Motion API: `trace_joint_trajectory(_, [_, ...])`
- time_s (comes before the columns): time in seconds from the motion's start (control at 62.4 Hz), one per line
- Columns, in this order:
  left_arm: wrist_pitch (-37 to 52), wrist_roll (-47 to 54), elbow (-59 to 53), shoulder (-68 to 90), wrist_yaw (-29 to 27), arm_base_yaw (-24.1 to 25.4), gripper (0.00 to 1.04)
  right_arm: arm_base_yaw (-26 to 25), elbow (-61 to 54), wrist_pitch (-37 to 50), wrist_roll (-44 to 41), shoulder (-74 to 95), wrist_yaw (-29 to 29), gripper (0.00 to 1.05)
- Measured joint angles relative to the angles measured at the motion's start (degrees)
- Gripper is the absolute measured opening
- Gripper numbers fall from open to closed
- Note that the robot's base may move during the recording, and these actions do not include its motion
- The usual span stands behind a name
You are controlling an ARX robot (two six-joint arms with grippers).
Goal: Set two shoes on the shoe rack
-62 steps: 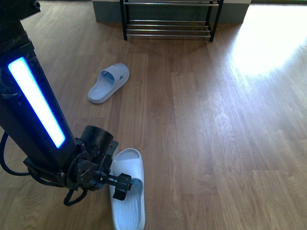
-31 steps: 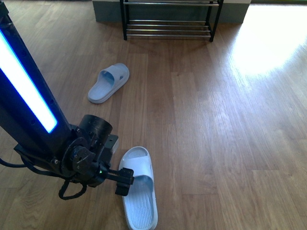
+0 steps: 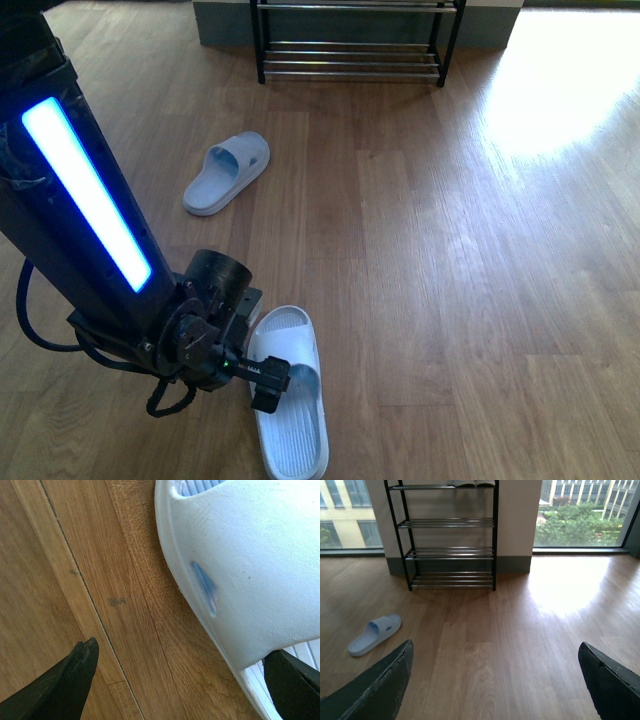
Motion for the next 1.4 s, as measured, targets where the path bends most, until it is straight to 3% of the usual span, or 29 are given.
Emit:
trace_joint_trajectory(0.241, [1.64,0.22,2.86,2.38,-1.92,0.04,0.95,0.00,0.00,0.00,0.00,0.00,0.00,0.96])
trace_joint_trajectory(0.289, [1.88,0.28,3.26,2.60,-2.54,0.04,0.88,0.00,0.00,0.00,0.00,0.00,0.00,0.95])
trace_joint_trajectory(0.465, [2.27,0.76,3.56,2.60,-2.82,0.61,0.47,0.00,0.00,0.00,0.00,0.00,0.00,0.96])
trace_joint_trajectory(0.77, [3.10,2.01,1.66,1.75,-5.40,3.39,0.01,0.00,0.00,0.00,0.00,0.00,0.02,0.95])
trace_joint_trajectory(1.075, [5.62,4.31,-8.74,-10.38,-8.31,6.95,0.01,0.00,0.00,0.00,0.00,0.00,0.00,0.96])
trace_joint_trajectory(1.395, [9.05,8.63,-30.95,-47.39,-15.54,14.91,0.01,0.00,0.00,0.00,0.00,0.00,0.00,0.96])
